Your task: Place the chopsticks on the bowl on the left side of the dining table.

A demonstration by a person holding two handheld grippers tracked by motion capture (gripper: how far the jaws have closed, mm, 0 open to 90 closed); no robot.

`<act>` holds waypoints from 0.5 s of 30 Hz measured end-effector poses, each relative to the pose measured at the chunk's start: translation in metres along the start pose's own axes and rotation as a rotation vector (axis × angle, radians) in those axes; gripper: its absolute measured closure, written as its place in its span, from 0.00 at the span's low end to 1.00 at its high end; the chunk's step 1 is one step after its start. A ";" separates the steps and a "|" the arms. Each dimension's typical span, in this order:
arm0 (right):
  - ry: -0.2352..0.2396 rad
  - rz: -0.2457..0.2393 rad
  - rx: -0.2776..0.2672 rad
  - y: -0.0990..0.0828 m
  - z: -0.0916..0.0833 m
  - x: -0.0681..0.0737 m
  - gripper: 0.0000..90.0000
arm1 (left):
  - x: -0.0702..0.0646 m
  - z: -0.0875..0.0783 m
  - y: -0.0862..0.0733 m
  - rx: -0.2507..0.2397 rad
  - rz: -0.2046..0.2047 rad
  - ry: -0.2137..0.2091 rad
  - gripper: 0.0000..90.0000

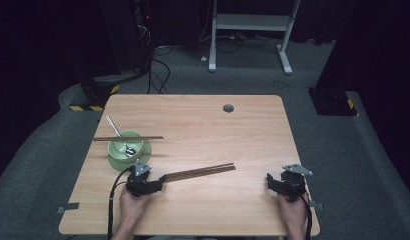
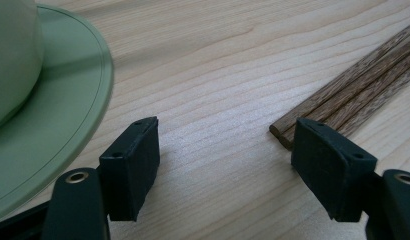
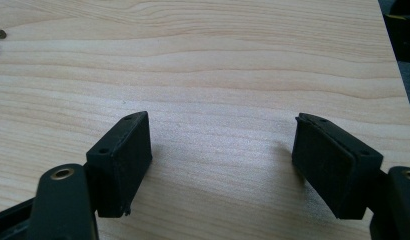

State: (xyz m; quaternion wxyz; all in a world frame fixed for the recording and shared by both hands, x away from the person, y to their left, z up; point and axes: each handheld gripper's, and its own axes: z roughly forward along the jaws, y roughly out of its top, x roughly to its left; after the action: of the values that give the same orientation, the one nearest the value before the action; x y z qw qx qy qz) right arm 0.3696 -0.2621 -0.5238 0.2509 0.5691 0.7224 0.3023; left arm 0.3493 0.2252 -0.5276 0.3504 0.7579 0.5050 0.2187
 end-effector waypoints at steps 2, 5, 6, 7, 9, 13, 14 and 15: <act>0.000 0.000 0.000 0.000 0.000 0.000 0.26 | -0.001 0.000 0.000 0.002 0.006 0.008 0.31; 0.000 0.000 0.000 0.000 0.000 0.000 0.26 | -0.002 0.001 0.000 0.006 0.015 0.017 0.30; 0.000 0.001 0.000 0.000 0.000 0.000 0.26 | -0.002 0.001 0.000 0.006 0.014 0.017 0.30; 0.000 0.001 0.000 0.000 0.000 0.000 0.26 | -0.002 0.001 0.000 0.005 0.014 0.017 0.30; -0.001 0.001 0.000 0.000 0.000 0.000 0.26 | -0.002 0.001 0.000 0.006 0.013 0.018 0.30; -0.001 0.002 0.000 0.000 0.000 0.000 0.26 | -0.003 0.001 0.000 0.007 0.012 0.015 0.29; -0.001 0.001 0.000 0.000 0.000 0.000 0.26 | -0.003 0.001 0.000 0.007 0.012 0.016 0.29; -0.001 0.002 0.000 0.000 0.000 0.000 0.26 | -0.003 0.001 0.000 0.007 0.011 0.015 0.29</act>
State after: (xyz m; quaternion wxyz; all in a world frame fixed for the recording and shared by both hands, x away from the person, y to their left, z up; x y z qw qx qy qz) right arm 0.3695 -0.2618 -0.5238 0.2509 0.5701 0.7216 0.3022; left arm 0.3488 0.2226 -0.5278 0.3425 0.7602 0.5043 0.2246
